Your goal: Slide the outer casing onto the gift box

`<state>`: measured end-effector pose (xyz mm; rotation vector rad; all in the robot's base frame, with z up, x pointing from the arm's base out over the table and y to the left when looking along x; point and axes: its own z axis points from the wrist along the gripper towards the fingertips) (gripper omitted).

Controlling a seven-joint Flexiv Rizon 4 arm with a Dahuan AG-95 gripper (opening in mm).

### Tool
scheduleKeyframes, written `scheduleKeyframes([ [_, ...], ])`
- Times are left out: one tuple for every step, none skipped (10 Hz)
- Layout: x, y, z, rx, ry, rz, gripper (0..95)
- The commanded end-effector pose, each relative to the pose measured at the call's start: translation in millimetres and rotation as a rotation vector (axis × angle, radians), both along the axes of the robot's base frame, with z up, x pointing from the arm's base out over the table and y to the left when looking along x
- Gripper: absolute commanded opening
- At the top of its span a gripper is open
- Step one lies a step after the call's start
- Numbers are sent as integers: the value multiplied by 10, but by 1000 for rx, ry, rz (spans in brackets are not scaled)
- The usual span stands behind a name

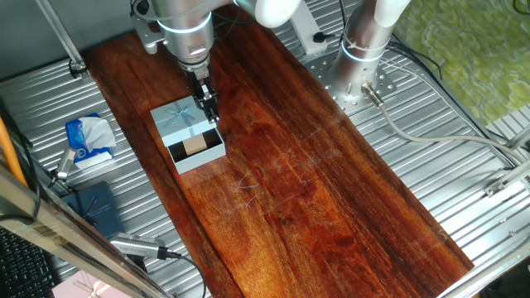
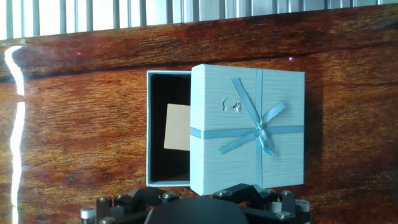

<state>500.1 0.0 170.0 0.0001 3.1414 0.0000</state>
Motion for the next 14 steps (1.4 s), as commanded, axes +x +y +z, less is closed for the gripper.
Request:
scheduleKeyframes([
  [-1,0,0,6,-33,236,0],
  [-1,0,0,-3,-31,237,0],
  [-1,0,0,-3,-30,236,0],
  [-1,0,0,-2,-31,236,0],
  [-1,0,0,-3,-31,235,0],
  [-1,0,0,-3,-30,234,0],
  [-1,0,0,-3,-30,234,0],
  [-1,0,0,-3,-30,233,0],
  [-1,0,0,-2,-30,232,0],
  [0,0,0,-2,-29,229,0],
  [1,-1,1,1,-27,225,0],
  [3,-5,2,3,-27,224,0],
  [18,-26,2,11,-24,215,0],
  [35,-48,4,13,-22,212,0],
])
